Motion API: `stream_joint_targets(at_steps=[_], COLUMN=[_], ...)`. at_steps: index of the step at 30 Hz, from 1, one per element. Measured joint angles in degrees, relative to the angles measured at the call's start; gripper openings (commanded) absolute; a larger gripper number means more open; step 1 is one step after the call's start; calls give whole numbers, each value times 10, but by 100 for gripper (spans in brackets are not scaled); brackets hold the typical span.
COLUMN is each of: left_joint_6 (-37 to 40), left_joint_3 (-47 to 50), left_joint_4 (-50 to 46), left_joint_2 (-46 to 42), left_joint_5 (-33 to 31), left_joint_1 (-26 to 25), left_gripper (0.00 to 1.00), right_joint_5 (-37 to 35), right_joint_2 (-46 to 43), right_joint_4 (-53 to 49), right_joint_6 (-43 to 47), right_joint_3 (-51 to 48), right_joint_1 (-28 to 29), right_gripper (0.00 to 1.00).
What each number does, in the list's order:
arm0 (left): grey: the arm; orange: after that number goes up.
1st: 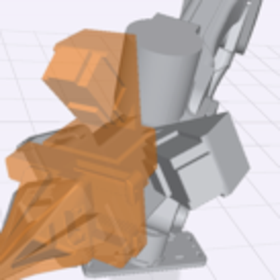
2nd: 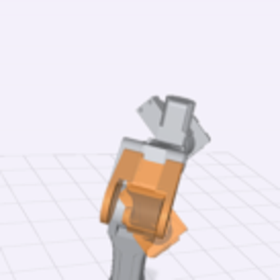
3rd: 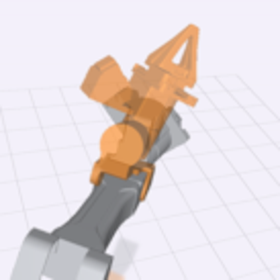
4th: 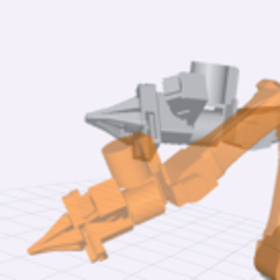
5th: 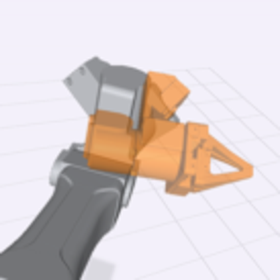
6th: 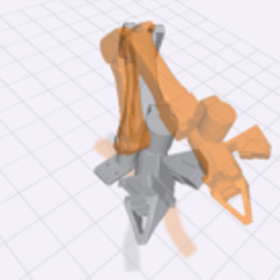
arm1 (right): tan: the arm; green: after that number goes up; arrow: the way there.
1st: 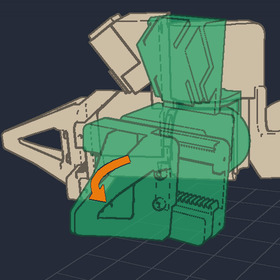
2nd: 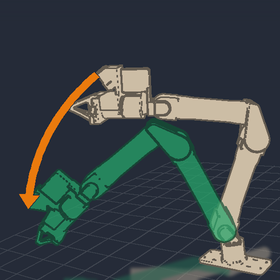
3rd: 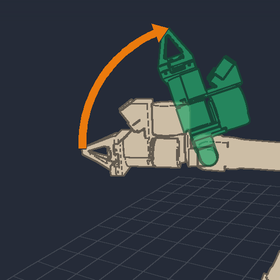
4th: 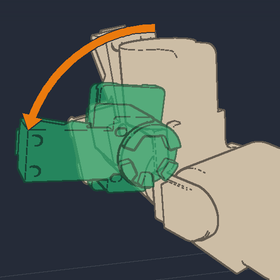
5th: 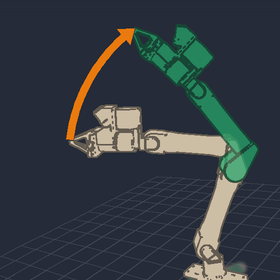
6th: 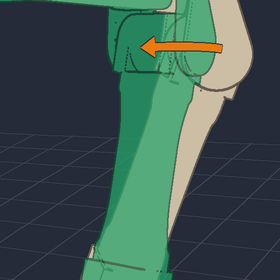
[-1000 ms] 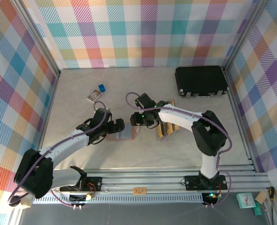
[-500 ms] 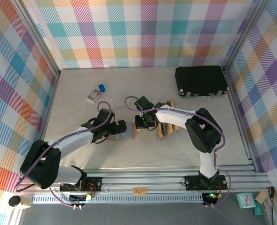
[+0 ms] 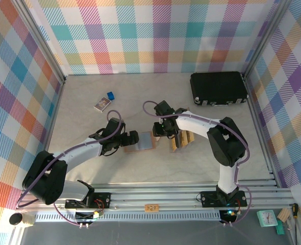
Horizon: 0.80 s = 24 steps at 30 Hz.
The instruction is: Put the credit cards into the card holder
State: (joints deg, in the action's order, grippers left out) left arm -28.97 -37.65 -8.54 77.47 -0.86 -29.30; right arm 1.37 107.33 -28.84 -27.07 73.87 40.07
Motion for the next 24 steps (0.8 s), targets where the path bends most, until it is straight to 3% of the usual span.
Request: stream_joint_targets(at_steps=[11,24], left_joint_6=[-2,-2], left_joint_3=[0,-8], left_joint_4=[11,17], left_joint_2=[2,24], left_joint_5=[4,17], left_joint_1=[-3,-3], left_gripper=[100,100], right_joint_5=[8,18], right_joint_2=[-183,-409], right_joint_4=[-40,-84], right_joint_6=[19,-3], right_joint_3=[-29,-316], right_joint_1=[0,0], right_gripper=[44,43])
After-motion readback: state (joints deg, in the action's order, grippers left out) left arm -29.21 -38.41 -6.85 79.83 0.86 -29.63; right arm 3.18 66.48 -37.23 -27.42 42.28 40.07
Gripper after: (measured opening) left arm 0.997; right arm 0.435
